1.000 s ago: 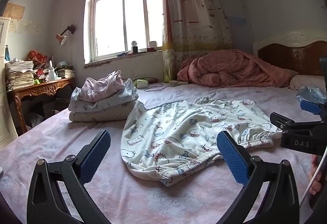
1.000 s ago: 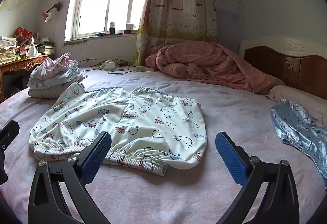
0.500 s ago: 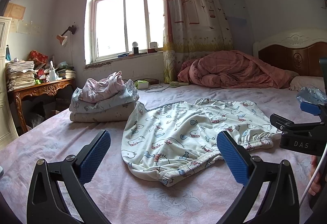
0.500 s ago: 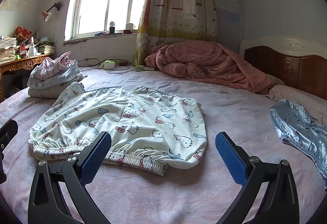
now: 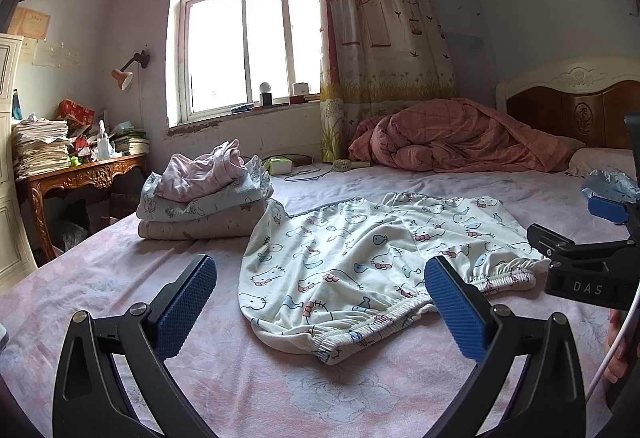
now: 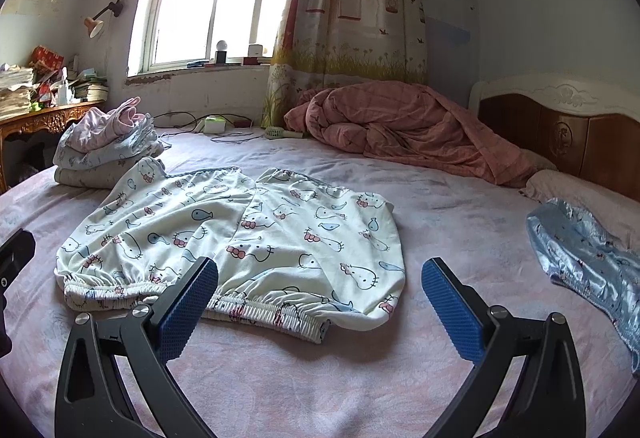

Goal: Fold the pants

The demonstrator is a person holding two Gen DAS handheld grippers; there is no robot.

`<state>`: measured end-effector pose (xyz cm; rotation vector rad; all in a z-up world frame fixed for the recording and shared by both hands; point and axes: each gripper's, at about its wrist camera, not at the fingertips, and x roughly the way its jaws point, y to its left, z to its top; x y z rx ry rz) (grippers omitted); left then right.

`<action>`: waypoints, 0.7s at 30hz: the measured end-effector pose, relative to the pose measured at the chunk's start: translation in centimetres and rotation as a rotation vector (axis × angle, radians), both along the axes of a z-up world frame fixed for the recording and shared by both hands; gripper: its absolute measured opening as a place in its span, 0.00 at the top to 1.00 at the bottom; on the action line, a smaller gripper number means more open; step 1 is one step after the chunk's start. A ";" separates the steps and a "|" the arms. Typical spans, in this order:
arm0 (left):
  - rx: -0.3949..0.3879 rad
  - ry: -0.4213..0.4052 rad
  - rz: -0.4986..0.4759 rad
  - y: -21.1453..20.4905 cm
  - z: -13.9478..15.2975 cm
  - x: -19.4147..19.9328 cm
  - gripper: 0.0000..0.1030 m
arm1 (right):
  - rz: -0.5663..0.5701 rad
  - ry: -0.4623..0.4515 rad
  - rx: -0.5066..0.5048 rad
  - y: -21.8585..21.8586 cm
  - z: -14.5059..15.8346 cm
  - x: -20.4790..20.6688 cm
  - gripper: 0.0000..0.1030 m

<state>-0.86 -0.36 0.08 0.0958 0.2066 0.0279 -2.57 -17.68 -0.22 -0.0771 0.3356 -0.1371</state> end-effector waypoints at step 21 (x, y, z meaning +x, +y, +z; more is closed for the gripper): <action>0.010 0.002 0.004 0.0 0.0 -0.1 0.00 | 0.000 0.005 -0.008 0.2 -0.1 0.1 0.00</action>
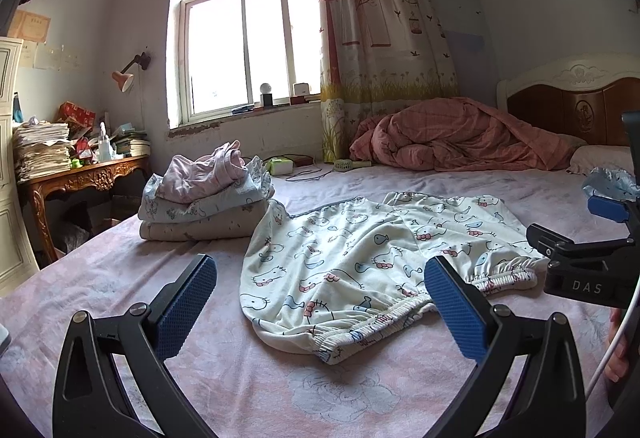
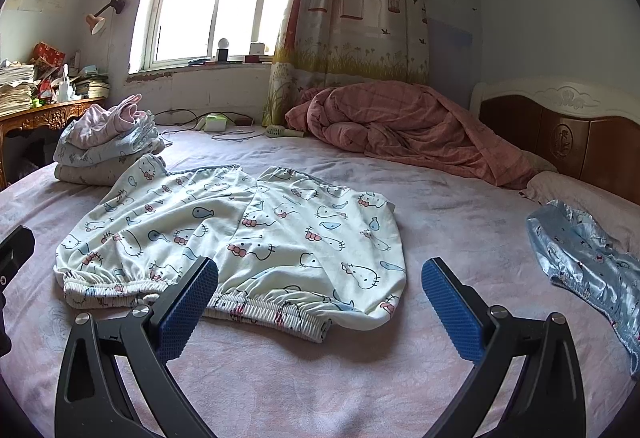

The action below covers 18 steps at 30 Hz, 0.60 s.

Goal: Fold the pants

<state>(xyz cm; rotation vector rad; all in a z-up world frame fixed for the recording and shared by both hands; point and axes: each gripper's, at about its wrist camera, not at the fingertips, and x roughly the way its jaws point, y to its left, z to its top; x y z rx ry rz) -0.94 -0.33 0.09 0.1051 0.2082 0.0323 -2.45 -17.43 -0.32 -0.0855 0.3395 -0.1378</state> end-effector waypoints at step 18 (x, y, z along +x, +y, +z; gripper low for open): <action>-0.003 0.006 0.002 0.0 -0.2 0.1 0.00 | -0.002 0.023 0.010 -0.2 -0.5 0.2 0.00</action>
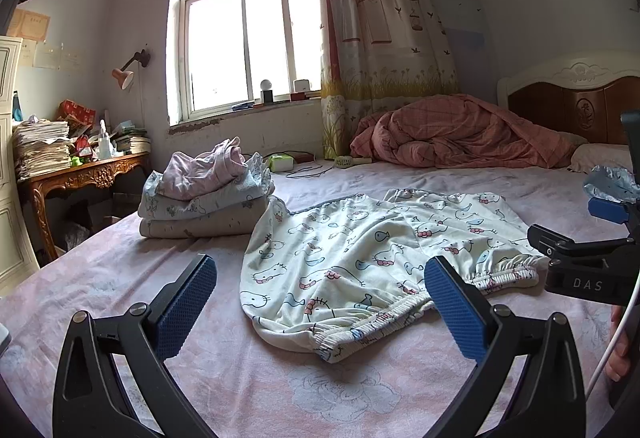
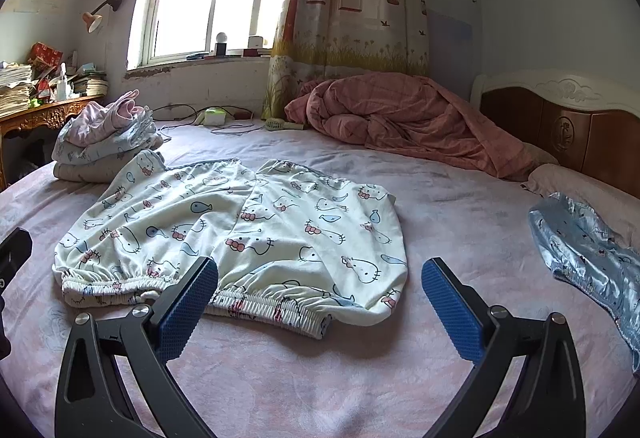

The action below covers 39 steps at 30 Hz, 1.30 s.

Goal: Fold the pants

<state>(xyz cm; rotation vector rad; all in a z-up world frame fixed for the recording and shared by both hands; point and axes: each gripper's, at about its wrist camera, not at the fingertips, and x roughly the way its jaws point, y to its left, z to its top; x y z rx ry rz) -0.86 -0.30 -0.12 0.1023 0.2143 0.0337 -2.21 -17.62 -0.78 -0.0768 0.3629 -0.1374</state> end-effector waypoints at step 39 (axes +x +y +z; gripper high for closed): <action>-0.058 0.142 -0.038 0.8 1.0 1.1 0.00 | -0.035 -0.003 0.007 -2.8 3.0 -0.7 0.01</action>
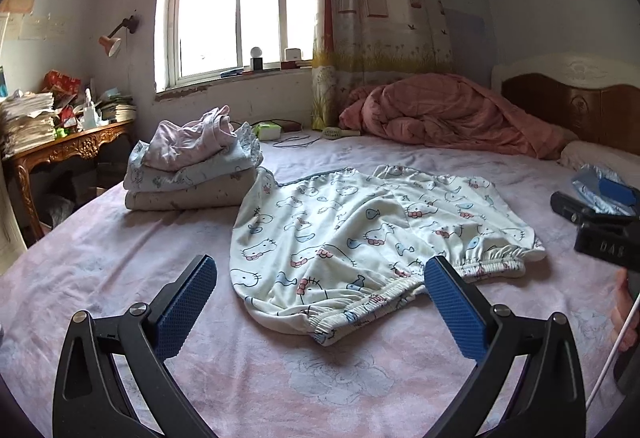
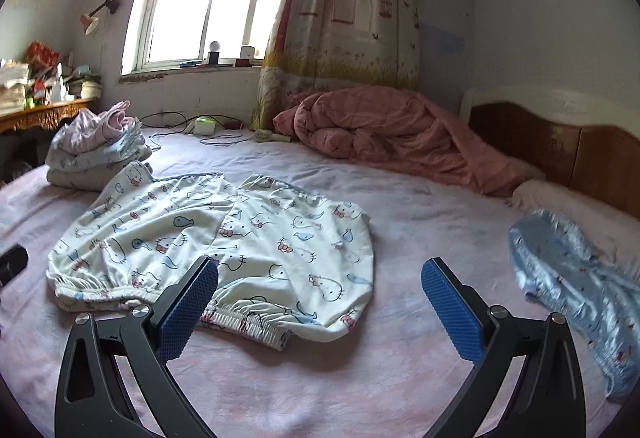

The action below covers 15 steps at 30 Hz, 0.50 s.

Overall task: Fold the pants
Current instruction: 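Grasp the elastic leg cuffs of the pants with both grippers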

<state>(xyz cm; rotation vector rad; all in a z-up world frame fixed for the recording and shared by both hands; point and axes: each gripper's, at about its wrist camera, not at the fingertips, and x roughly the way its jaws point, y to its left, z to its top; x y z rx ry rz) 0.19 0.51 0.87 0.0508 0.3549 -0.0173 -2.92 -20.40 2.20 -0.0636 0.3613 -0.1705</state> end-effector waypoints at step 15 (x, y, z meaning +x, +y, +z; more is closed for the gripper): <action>-0.139 0.273 0.003 2.7 -1.4 3.8 0.00 | -0.012 0.087 0.173 -3.6 -0.6 1.9 0.01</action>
